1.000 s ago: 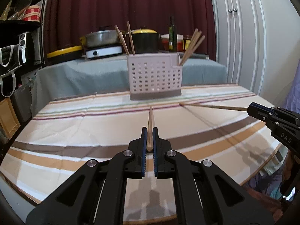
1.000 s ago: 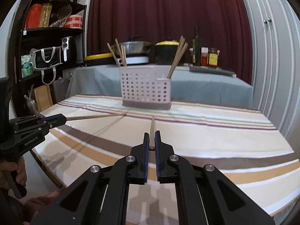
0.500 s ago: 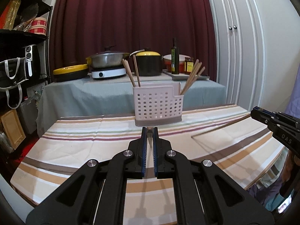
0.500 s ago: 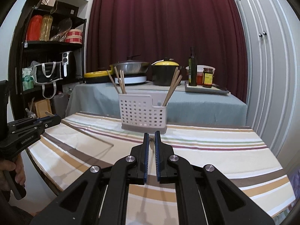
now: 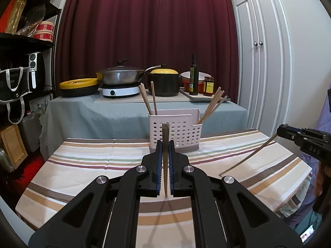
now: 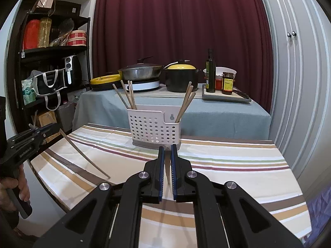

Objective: Organize utensils
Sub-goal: 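Lift both chopsticks upright and carry them over the white caddy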

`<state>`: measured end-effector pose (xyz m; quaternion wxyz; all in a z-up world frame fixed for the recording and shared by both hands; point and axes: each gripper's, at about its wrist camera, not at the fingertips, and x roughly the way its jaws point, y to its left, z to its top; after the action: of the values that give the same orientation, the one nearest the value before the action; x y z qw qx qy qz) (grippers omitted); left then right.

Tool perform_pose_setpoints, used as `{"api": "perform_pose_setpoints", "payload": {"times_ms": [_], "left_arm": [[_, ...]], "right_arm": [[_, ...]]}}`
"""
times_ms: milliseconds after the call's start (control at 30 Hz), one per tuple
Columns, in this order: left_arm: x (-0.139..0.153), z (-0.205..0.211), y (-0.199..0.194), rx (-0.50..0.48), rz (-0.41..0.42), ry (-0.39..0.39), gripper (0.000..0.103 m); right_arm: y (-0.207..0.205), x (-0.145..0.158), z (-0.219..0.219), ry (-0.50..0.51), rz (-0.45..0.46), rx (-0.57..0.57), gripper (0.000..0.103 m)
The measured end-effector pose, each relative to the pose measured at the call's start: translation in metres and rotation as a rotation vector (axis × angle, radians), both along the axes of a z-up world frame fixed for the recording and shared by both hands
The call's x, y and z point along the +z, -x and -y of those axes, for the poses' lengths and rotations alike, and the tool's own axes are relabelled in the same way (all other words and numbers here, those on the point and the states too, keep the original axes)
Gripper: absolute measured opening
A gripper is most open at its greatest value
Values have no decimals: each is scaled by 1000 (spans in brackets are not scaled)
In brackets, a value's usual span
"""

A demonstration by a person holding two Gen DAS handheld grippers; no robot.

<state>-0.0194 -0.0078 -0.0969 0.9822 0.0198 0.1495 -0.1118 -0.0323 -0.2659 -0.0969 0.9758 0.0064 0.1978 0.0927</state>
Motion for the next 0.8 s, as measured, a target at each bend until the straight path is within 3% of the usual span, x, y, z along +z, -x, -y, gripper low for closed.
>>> {"api": "perform_pose_setpoints", "payload": {"times_ms": [800], "left_arm": [[8,-3,-49,35,16,14,6]], "right_arm": [[-40,12,-8,-8,75,-3,7]]}}
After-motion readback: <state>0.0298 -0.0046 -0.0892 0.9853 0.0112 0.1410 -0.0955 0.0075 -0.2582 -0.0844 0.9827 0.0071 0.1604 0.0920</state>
